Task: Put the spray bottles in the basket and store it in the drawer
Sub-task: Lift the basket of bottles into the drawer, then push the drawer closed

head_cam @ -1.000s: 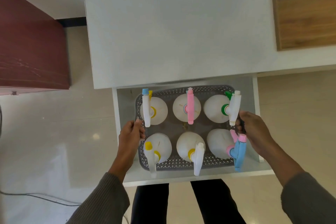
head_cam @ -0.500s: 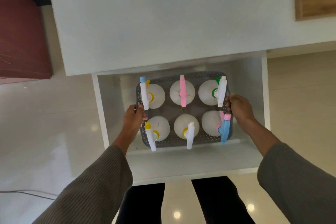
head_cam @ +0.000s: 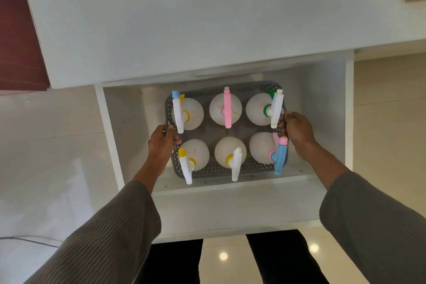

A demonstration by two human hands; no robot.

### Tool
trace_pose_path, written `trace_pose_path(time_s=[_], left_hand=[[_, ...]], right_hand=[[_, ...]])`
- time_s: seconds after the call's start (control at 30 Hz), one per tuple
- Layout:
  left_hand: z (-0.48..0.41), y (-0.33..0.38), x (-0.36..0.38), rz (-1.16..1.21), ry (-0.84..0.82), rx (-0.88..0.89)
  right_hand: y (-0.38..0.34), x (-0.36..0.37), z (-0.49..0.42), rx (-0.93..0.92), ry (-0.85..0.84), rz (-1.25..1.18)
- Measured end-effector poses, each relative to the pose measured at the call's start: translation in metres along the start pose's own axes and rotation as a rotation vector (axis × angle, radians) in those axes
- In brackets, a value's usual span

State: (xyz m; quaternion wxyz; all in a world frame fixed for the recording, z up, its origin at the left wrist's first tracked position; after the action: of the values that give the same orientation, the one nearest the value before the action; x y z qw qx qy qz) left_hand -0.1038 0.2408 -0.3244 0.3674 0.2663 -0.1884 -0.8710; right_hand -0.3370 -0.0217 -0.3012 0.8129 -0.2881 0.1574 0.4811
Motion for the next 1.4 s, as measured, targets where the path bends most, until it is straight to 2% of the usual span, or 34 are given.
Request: trace_pose_path(time_s=[0.67, 0.77, 0.87, 1.1, 1.27, 1.4], left_hand=[[-0.008, -0.009, 0.012, -0.064, -0.004, 0.013], [-0.004, -0.007, 0.012, -0.127, 0.007, 0.015], [0.005, -0.004, 0.01, -0.277, 0.06, 0.092], [0.049, -0.006, -0.003, -0.281, 0.152, 0.179], [0.122, -0.021, -0.015, -0.343, 0.176, 0.247], [0.197, -0.036, -0.018, -0.566, 0.166, 0.459]], right_hand=[[0.012, 0.006, -0.016, -0.029, 0.037, 0.031], [0.016, 0.006, -0.018, -0.031, 0.036, 0.02], [0.017, 0.004, -0.015, -0.043, 0.036, 0.012], [0.018, -0.013, 0.022, -0.214, 0.304, 0.107], [0.034, -0.032, 0.084, -0.313, 0.249, 0.151], [0.051, -0.04, 0.155, -0.55, 0.181, 0.35]])
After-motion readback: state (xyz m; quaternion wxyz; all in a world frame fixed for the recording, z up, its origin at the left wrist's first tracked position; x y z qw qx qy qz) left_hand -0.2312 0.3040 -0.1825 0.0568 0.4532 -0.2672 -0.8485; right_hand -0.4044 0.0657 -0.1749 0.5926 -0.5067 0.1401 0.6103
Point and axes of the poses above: each hand's wrist, its own z-axis away from the middle knuckle, its own x-axis out of the palm, y = z × x, the point moved 2 cm from there along -z, towards the middle knuckle, and after that the axes turned 8 degrees about z, right-handed, at the moved point
